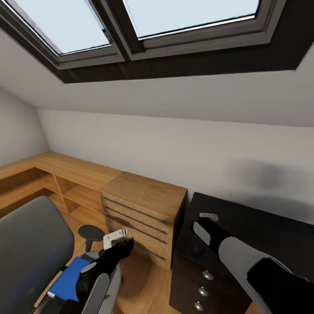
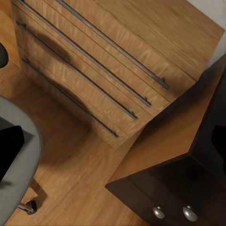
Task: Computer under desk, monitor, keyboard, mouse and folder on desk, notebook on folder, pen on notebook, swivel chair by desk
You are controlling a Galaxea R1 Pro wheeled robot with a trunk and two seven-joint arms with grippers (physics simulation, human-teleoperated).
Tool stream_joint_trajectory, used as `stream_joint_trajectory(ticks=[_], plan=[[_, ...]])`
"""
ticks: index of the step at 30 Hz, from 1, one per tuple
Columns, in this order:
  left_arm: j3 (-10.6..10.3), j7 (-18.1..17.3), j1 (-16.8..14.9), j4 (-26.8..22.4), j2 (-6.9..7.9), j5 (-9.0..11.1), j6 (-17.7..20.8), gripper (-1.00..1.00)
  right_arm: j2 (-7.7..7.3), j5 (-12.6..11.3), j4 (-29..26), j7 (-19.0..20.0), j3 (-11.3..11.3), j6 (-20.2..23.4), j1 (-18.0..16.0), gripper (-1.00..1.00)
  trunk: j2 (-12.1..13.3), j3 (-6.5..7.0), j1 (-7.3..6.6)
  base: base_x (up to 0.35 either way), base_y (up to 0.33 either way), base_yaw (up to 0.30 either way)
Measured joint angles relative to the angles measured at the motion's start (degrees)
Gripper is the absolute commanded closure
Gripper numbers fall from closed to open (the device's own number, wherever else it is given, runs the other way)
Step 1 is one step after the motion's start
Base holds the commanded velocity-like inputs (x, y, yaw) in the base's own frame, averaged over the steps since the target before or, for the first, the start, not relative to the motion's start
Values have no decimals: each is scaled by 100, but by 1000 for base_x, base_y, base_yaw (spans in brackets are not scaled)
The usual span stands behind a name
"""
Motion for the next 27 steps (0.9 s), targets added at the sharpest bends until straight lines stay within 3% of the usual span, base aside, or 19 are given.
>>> stream_joint_trajectory(ticks=[14, 27], plan=[[0, 0, 0, 0, -8, 0, 0, -100, -3, -5, -6, 9, -4, -5, 0, -100, -563, -252, 308, 0, 0, 0], [0, 0, 0, 0, -5, 0, 0, -100, 27, -11, -128, 132, -222, -23, 3, -100, -1085, -487, 594, 0, 0, 2]])
